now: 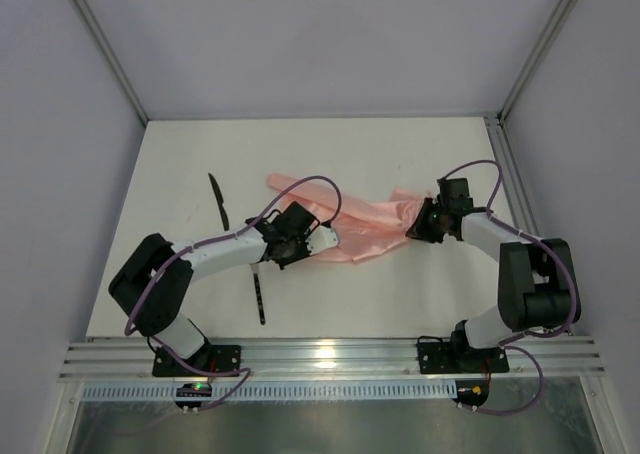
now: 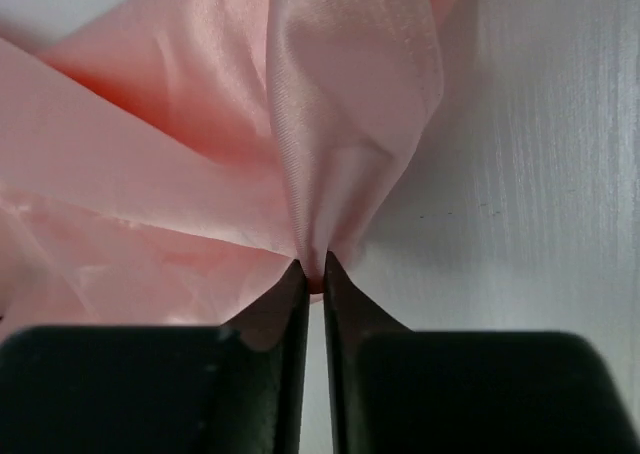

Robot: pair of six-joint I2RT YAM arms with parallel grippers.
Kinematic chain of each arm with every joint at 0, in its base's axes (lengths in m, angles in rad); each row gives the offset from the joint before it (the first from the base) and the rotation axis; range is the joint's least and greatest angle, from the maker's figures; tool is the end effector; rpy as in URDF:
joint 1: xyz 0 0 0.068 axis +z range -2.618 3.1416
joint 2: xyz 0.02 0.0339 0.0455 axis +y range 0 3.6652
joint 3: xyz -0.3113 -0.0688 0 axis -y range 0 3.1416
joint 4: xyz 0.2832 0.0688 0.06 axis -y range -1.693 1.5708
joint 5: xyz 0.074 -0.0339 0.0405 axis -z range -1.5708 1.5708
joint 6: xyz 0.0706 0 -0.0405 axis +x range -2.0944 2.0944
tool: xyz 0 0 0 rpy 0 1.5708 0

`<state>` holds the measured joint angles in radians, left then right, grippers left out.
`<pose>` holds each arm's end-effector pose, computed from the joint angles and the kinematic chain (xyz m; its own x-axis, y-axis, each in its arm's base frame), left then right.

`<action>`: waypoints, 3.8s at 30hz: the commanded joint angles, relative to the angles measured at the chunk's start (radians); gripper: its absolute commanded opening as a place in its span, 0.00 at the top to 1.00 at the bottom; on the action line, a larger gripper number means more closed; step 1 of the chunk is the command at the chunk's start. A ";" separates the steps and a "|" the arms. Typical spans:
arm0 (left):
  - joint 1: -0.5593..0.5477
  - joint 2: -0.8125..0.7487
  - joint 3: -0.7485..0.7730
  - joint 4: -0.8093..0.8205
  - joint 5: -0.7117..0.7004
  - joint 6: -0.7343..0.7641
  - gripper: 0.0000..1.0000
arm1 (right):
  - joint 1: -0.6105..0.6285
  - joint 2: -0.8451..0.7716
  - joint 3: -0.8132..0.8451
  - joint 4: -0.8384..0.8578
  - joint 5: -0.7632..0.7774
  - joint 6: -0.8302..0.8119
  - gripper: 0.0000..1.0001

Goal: Fold the napkin into a case and place the utensils inside
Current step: Flatten out the crumpled napkin at the center of the board.

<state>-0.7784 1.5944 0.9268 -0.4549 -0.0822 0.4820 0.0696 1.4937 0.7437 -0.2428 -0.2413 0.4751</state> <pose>0.2529 -0.2412 0.1664 -0.2559 0.9012 -0.3497 0.8950 0.3576 0.2665 0.3201 0.0392 0.1553 -0.8335 0.3871 -0.3943 0.2063 0.8800 0.4279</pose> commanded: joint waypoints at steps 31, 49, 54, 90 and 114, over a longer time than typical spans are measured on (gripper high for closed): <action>0.197 -0.199 -0.019 -0.041 0.056 0.041 1.00 | 0.082 0.141 0.616 -0.183 -0.036 0.114 0.38; 0.197 -0.189 -0.052 -0.014 0.079 0.006 1.00 | 0.078 -0.187 0.137 -0.259 0.171 -0.030 0.32; 0.197 -0.220 -0.059 -0.028 0.079 -0.005 1.00 | 0.076 -0.187 0.005 -0.211 0.192 0.013 0.32; 0.232 -0.462 0.122 -0.265 0.015 -0.028 1.00 | 0.137 -0.460 0.132 -0.370 0.074 -0.124 0.96; 0.258 -0.428 0.659 -0.396 -0.235 0.024 1.00 | 0.098 -0.461 0.672 -0.331 -0.227 0.063 0.96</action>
<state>-0.5453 1.0420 1.6047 -1.0130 -0.2512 0.4503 0.1978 0.8886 1.3289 -0.7139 -0.4194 0.5117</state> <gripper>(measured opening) 0.005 0.040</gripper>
